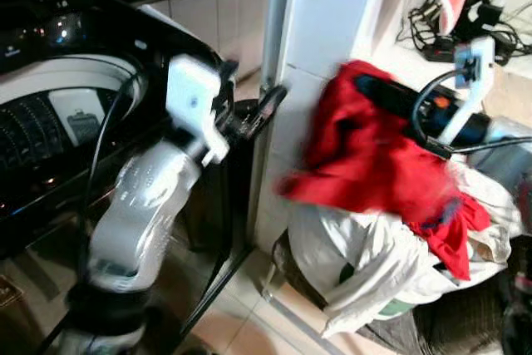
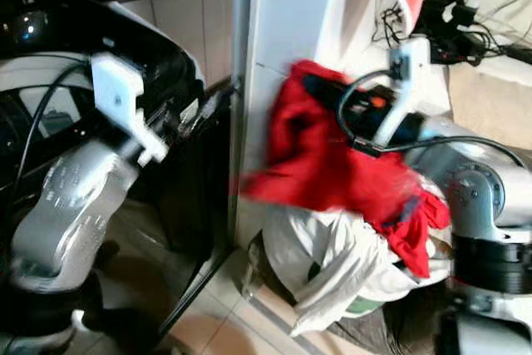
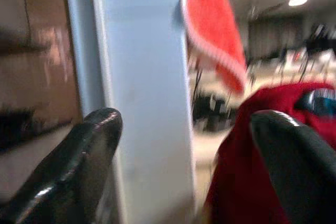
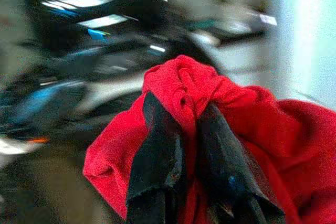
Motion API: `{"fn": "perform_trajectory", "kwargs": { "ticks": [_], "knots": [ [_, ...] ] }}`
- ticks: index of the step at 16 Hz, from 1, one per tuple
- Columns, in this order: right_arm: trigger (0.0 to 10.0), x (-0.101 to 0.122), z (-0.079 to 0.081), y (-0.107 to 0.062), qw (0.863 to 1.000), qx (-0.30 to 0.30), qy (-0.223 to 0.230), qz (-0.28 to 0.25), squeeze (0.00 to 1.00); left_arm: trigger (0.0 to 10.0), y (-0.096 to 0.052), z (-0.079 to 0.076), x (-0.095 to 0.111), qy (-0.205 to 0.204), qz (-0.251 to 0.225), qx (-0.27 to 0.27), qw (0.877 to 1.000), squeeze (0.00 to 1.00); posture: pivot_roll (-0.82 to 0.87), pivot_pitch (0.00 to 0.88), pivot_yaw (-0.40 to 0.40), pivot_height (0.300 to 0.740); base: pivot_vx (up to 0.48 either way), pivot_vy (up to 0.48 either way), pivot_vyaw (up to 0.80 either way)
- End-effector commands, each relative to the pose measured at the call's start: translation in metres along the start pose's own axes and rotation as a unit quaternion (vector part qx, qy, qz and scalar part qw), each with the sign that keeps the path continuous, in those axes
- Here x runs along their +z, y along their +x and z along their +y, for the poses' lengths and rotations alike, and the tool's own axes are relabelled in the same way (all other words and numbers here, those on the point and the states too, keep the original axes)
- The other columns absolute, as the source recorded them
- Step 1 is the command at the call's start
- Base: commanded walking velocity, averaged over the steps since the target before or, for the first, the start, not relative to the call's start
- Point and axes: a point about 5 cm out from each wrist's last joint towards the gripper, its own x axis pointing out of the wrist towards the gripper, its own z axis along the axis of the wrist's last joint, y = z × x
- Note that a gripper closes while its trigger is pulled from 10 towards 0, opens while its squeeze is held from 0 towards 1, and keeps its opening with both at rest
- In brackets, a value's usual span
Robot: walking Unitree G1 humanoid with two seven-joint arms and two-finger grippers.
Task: Clothes washing
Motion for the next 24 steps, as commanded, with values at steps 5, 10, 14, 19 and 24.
{"fn": "perform_trajectory", "kwargs": {
  "ticks": [5,10,14,19,24],
  "knots": [
    [0.0,0.016,0.030,0.012,0.994,0.094,0.031,-0.053,0.00,10.0,0.009,-0.017,-0.005,-0.057,-0.001,-0.062,0.996,0.36,-0.01,0.000,-0.094,0.740,0.000,0.000,0.00],
    [0.0,0.015,0.033,0.014,0.993,0.094,0.051,-0.056,0.00,3.2,-0.004,-0.032,-0.015,-0.169,0.015,-0.110,0.979,0.00,-0.01,0.000,-0.098,0.740,0.000,0.000,0.00],
    [0.0,0.012,0.034,0.016,0.993,0.096,0.055,-0.048,0.00,0.0,-0.008,-0.047,-0.012,-0.199,0.011,-0.160,0.967,0.00,0.00,0.000,-0.099,0.740,0.000,0.000,0.00],
    [0.0,0.007,0.037,0.015,0.994,0.096,0.048,-0.033,0.00,0.0,-0.012,-0.045,-0.004,-0.255,-0.013,-0.168,0.952,0.00,0.00,0.000,-0.092,0.740,0.000,0.000,0.00],
    [0.0,0.004,0.042,0.017,0.993,0.105,0.049,-0.031,0.00,0.0,-0.009,-0.057,-0.003,-0.264,-0.012,-0.196,0.944,0.00,-0.01,0.000,-0.088,0.740,0.000,0.000,0.00]
  ]
}}
